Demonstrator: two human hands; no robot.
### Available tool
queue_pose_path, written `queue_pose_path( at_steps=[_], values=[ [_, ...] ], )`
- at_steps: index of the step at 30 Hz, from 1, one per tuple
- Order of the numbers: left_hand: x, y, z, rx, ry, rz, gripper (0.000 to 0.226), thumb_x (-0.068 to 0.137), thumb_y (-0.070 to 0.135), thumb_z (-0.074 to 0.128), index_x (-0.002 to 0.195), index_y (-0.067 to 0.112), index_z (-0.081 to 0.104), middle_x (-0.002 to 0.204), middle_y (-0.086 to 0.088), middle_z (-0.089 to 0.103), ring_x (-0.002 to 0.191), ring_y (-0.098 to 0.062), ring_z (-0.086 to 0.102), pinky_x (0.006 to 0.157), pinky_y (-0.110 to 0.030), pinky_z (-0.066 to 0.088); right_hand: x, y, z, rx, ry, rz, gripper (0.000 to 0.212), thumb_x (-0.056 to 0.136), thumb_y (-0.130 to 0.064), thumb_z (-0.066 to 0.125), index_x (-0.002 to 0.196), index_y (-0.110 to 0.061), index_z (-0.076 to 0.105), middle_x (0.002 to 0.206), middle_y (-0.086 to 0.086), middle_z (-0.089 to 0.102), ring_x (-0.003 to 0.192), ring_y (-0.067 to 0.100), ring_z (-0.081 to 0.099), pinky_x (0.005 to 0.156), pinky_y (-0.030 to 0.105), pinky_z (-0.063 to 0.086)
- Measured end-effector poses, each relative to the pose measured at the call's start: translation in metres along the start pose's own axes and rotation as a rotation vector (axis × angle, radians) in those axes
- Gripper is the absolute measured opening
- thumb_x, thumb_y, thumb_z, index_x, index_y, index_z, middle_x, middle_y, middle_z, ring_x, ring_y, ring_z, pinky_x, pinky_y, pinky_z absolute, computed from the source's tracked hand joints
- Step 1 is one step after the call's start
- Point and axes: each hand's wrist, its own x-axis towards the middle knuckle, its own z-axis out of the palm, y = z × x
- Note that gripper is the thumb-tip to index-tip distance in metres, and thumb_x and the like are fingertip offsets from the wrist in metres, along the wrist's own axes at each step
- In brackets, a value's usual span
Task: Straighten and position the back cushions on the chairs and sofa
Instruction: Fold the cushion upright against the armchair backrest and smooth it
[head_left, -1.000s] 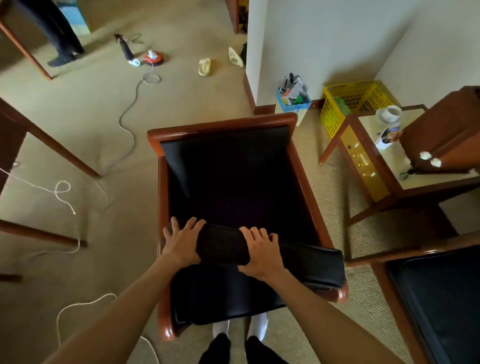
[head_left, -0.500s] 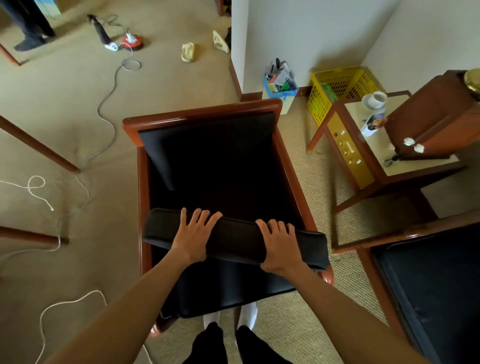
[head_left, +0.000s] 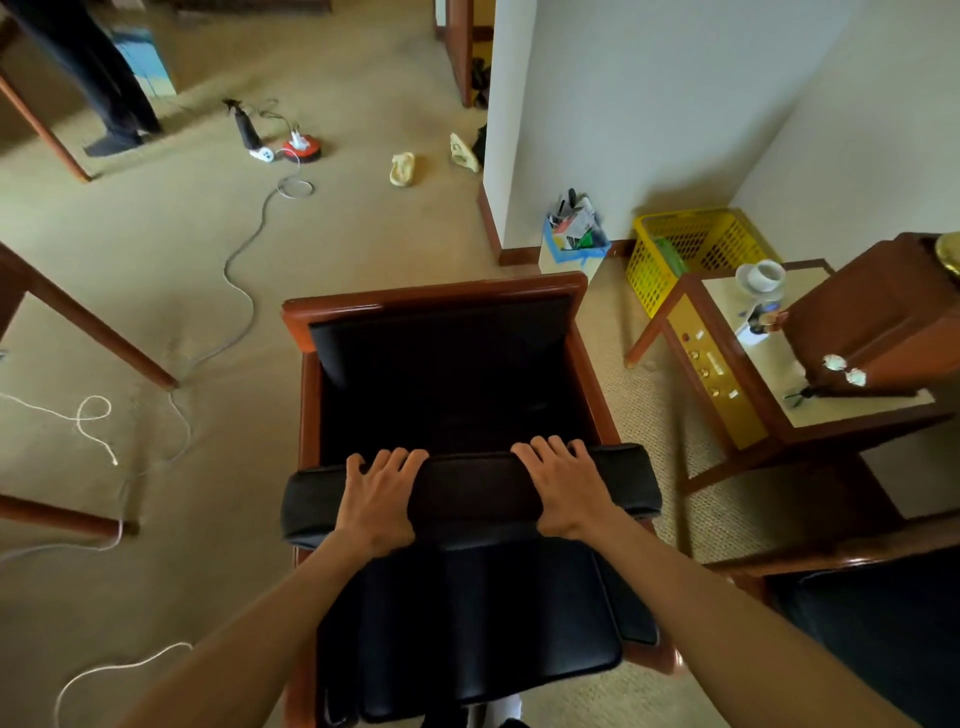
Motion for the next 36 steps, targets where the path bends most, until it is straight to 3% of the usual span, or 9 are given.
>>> queue_pose_path(
  at_steps=[5,11,17,23,31,36],
  values=[
    [0.029,-0.009,-0.020,-0.037,0.056,-0.027,0.095,0.049,0.042,0.074,0.135,0.027,0.039,0.122,0.005,0.053,0.115,-0.022,0.051,0.102,-0.051,0.030,0.036,0.017,-0.018,-0.057,0.048,-0.005,0.106,0.060,-0.038,0.082,0.147,-0.018,0.026,0.140,0.006,0.042,0.129,0.029,0.040,0.110,0.048,0.030],
    [0.060,-0.013,-0.021,-0.016,0.141,-0.050,0.097,0.041,0.038,0.080,0.131,0.024,0.046,0.118,0.002,0.058,0.108,-0.023,0.055,0.097,-0.050,0.035,0.066,0.032,-0.010,-0.013,0.118,0.033,0.111,0.041,-0.037,0.089,0.138,-0.017,0.038,0.127,0.007,0.053,0.116,0.031,0.052,0.101,0.051,0.041],
    [0.060,-0.002,0.014,-0.011,0.048,-0.139,0.105,0.033,0.028,0.087,0.129,0.021,0.047,0.115,-0.001,0.058,0.105,-0.025,0.057,0.094,-0.053,0.039,0.073,0.028,0.025,0.040,0.100,0.049,0.112,0.033,-0.028,0.091,0.135,-0.017,0.044,0.119,0.007,0.056,0.105,0.028,0.058,0.097,0.051,0.046],
    [0.067,-0.004,0.023,-0.012,-0.012,-0.193,0.106,0.032,0.030,0.088,0.129,0.022,0.046,0.117,-0.001,0.056,0.107,-0.025,0.056,0.096,-0.054,0.038,0.083,0.030,0.039,0.060,0.086,0.042,0.111,0.034,-0.025,0.089,0.135,-0.017,0.044,0.122,0.008,0.057,0.110,0.029,0.057,0.100,0.053,0.044],
    [0.090,-0.016,-0.001,-0.093,0.128,-0.149,0.091,0.039,0.027,0.083,0.124,0.022,0.050,0.113,0.002,0.060,0.103,-0.024,0.057,0.093,-0.049,0.038,0.108,0.049,0.015,0.086,0.190,0.003,0.091,0.047,-0.029,0.083,0.130,-0.018,0.048,0.116,0.000,0.056,0.105,0.025,0.052,0.096,0.046,0.041],
    [0.089,-0.011,0.015,-0.072,0.075,-0.163,0.096,0.035,0.024,0.087,0.123,0.020,0.050,0.113,-0.001,0.059,0.102,-0.026,0.057,0.091,-0.052,0.043,0.111,0.040,0.030,0.084,0.154,0.021,0.100,0.038,-0.025,0.089,0.129,-0.016,0.047,0.113,0.003,0.056,0.101,0.026,0.055,0.094,0.049,0.047]
  ],
)
